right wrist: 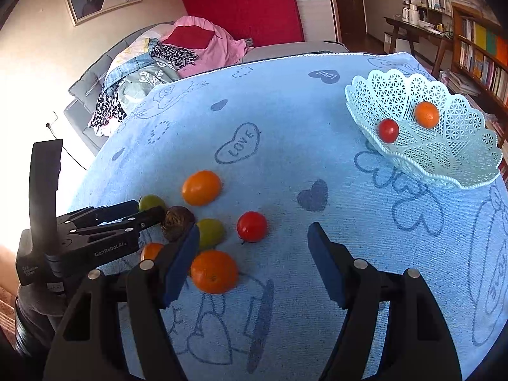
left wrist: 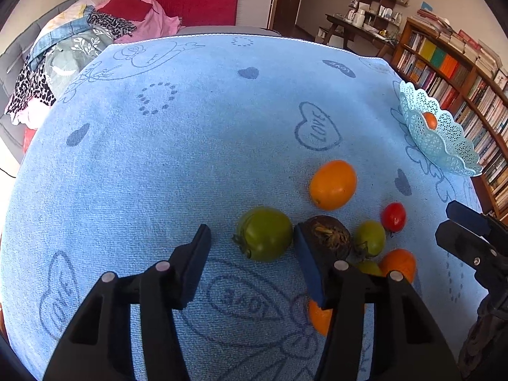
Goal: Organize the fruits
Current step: 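Grasp the green tomato with the left tool while the right tool grasps an orange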
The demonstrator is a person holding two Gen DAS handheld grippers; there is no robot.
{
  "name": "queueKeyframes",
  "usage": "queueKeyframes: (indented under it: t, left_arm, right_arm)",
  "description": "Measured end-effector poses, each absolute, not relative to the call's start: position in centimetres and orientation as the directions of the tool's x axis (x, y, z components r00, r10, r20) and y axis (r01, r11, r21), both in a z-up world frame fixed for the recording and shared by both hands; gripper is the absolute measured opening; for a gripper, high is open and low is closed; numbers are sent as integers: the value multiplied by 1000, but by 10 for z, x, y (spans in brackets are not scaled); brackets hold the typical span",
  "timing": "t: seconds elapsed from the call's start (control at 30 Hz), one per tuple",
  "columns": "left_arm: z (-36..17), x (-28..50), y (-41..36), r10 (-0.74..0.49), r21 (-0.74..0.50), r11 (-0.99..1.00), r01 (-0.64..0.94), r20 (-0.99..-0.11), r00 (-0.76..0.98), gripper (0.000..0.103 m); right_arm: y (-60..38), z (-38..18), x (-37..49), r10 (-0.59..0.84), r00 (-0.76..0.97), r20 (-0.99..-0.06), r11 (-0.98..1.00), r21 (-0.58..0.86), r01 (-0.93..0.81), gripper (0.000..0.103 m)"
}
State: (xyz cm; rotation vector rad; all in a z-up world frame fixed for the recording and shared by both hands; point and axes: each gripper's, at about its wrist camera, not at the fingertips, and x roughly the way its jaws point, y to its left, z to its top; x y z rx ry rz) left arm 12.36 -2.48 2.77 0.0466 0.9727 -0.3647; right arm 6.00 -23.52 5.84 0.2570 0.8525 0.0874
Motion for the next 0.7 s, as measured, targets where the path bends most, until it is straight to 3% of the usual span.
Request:
queueKeyframes:
  t: [0.13, 0.7]
  left_arm:
    - [27, 123, -26, -305, -144, 931, 336, -812, 498, 39]
    - [42, 111, -8, -286, -147, 948, 281, -777, 560, 38]
  right_arm:
    - [-230, 59, 64, 183, 657, -732, 967, 253, 13, 72]
    - [-189, 48, 127, 273, 584, -765, 959, 261, -106, 72]
